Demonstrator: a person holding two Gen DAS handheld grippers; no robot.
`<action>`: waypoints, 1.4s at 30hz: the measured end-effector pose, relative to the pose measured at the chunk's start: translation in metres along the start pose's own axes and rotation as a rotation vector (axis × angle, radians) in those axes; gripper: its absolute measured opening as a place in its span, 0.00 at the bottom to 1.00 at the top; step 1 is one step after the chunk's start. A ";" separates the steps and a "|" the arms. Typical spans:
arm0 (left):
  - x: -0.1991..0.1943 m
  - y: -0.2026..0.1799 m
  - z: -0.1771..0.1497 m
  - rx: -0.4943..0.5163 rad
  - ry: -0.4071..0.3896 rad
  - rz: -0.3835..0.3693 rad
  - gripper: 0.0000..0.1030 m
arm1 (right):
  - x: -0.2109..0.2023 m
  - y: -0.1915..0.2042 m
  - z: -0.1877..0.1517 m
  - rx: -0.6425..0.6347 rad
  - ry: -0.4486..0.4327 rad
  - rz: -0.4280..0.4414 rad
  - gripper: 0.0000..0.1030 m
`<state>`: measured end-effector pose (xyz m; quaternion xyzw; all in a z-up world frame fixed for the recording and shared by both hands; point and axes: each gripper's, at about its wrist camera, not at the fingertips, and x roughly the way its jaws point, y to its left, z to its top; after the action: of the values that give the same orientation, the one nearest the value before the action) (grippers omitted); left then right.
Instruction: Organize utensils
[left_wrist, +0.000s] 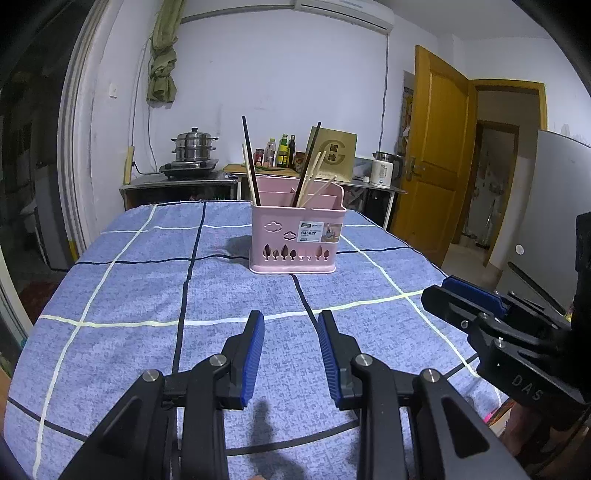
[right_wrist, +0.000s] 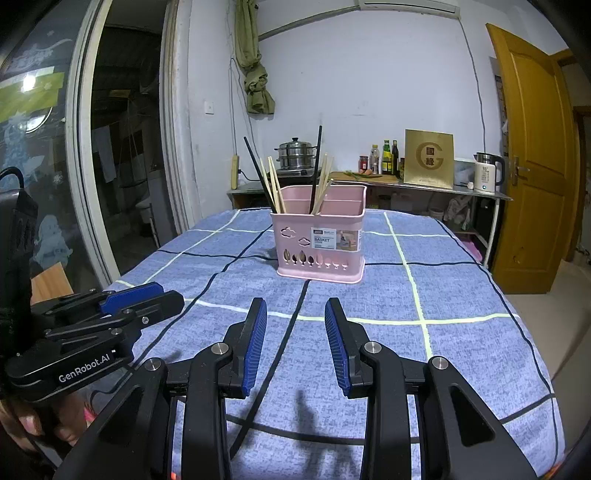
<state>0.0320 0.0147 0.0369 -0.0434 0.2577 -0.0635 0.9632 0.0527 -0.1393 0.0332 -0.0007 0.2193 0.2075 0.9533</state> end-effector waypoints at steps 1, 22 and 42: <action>0.000 0.000 0.000 -0.001 0.000 0.002 0.29 | 0.000 0.001 0.000 -0.001 -0.001 -0.001 0.33; 0.003 0.000 -0.002 -0.003 0.014 0.001 0.29 | 0.000 0.000 0.000 0.002 0.002 0.000 0.33; 0.006 -0.001 -0.005 -0.004 0.022 0.028 0.29 | 0.002 0.000 -0.002 0.002 0.004 -0.002 0.33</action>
<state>0.0343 0.0131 0.0300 -0.0411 0.2690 -0.0498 0.9610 0.0535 -0.1383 0.0300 -0.0005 0.2213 0.2066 0.9531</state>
